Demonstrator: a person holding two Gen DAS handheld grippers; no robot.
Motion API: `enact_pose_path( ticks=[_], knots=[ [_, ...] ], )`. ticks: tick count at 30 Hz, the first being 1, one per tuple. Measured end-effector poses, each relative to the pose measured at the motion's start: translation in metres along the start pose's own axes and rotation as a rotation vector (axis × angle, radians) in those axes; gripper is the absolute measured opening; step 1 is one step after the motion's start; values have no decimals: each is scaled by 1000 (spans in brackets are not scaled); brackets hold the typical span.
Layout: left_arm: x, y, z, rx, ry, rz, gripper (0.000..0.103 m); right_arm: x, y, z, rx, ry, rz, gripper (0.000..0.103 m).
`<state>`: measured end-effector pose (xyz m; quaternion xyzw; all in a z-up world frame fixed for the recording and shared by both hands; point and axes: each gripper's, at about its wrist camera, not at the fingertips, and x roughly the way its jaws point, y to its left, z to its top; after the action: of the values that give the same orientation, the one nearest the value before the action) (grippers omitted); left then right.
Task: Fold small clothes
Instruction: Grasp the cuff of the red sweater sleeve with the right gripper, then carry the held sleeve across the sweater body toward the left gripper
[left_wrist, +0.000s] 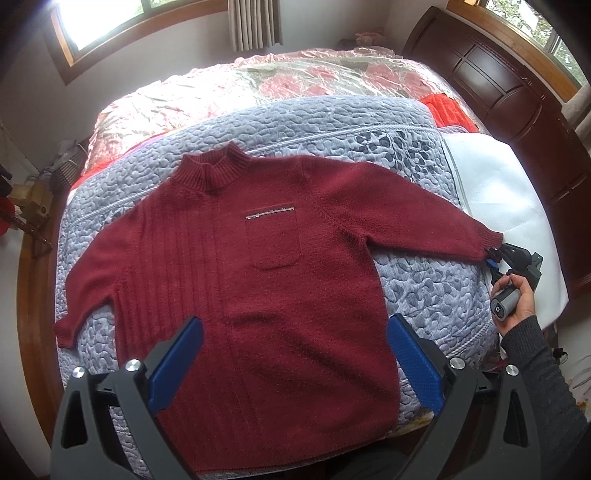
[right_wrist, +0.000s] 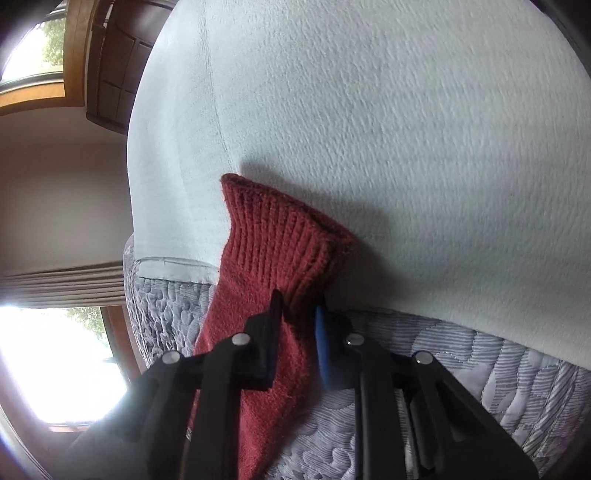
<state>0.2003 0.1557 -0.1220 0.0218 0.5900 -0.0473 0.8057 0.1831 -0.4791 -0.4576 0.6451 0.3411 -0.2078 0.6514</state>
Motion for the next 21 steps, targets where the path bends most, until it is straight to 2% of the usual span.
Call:
enact_pose_path(
  ticks=[4, 8, 10, 12, 14, 17, 21],
  knots=[
    [1, 7, -3, -15, 13, 10, 99, -6, 8, 0, -34, -3, 4, 10],
    [-5, 16, -8, -29, 8, 8, 99, -27, 41, -7, -157, -30, 6, 10],
    [-7, 25, -9, -52, 22, -25, 99, -38, 66, -14, -240, -49, 3, 10],
    [-12, 40, -12, -115, 21, -89, 99, -50, 94, -25, -332, -65, 8, 10],
    [-17, 56, -16, -180, 9, -111, 99, -60, 127, -42, -443, -83, 12, 10],
    [-29, 75, -21, -212, -66, -66, 99, -74, 177, -77, -625, -112, 11, 10],
    [-29, 110, -29, -283, -63, -55, 99, -84, 236, -138, -852, -141, 14, 10]
  ],
)
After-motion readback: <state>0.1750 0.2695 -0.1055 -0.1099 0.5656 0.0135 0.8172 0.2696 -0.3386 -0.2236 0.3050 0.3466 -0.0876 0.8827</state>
